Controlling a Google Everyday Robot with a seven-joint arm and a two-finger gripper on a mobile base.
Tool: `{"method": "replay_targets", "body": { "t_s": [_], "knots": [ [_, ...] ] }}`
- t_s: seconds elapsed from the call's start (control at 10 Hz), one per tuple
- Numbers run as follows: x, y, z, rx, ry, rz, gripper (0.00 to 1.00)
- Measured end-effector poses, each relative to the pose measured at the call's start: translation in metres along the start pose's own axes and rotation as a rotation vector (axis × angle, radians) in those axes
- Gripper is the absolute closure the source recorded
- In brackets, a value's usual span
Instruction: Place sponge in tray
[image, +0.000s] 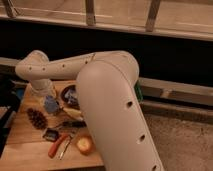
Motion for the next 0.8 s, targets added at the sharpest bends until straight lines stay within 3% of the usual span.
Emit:
{"method": "replay_targets", "body": {
  "t_s": [0.2, 0.3, 0.8],
  "knots": [
    [0.005, -0.057, -0.003, 0.014, -0.012, 0.075, 1.0],
    [0.011, -0.07, -0.005, 0.019, -0.016, 0.096, 1.0],
    [0.078, -0.156, -0.042, 0.086, -0.06, 0.326, 1.0]
  ]
}}
